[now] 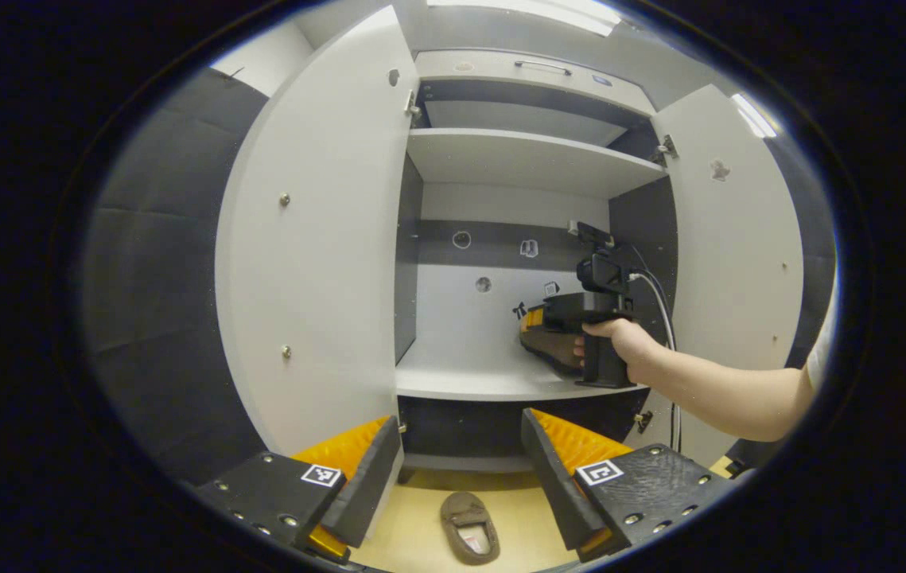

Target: Grab one shoe with the right hand and put it into the shoe cabinet, grab the other shoe with the left hand and put it into the shoe cabinet; then close the right door with the right hand and the left door with the left hand.

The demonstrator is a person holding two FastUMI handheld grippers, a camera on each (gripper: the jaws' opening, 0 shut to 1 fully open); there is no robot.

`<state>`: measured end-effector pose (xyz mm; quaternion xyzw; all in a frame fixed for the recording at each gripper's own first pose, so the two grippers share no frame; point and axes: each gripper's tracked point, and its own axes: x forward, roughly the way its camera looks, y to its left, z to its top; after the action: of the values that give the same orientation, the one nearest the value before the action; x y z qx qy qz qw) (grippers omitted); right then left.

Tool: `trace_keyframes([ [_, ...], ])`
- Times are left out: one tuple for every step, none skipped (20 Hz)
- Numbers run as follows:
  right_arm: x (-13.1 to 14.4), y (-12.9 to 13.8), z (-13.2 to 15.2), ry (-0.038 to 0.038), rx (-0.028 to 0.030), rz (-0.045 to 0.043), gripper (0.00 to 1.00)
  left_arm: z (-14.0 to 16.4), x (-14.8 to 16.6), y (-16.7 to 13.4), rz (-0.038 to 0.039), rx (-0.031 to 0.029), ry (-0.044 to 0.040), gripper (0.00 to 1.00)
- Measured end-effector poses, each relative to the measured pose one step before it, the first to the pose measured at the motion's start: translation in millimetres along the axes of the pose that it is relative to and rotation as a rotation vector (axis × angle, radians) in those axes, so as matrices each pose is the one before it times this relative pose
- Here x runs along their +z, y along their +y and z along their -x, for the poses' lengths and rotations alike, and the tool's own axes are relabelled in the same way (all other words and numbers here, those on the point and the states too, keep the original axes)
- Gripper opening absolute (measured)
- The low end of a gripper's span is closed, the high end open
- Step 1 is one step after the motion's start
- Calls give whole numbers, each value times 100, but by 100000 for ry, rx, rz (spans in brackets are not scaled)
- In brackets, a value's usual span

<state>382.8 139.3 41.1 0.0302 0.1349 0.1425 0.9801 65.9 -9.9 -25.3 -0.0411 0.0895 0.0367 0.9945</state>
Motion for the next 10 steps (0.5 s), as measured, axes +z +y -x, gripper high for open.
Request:
trace_keyframes([
  [-256,278,227,1972,1205,-957,87,90,-62,163,-443,194,-103,90],
  [-166,172,342,1462,358,-1053,93,126,-50,-11,-234,-334,-72,90],
  [146,-157,278,421,-367,-1056,94,76,-188,-51,56,-636,44,90],
  [115,-61,363,607,-540,-1740,94,48,-301,36,192,-580,117,90],
  [241,51,558,77,345,-2008,94,148,-256,44,179,-292,254,90],
  [208,-101,652,-202,-450,-1504,91,60,-138,113,90,23,73,90],
  [422,-262,763,-1157,-825,-317,91,10,-145,40,-232,85,22,90],
  [463,-136,937,-1696,-614,386,98,129,-195,136,-722,389,250,90],
  [623,-14,1127,-1959,207,426,98,211,-391,88,-1016,131,447,90],
  [479,176,1028,-1674,662,449,98,105,-306,21,-1073,-163,661,90],
])
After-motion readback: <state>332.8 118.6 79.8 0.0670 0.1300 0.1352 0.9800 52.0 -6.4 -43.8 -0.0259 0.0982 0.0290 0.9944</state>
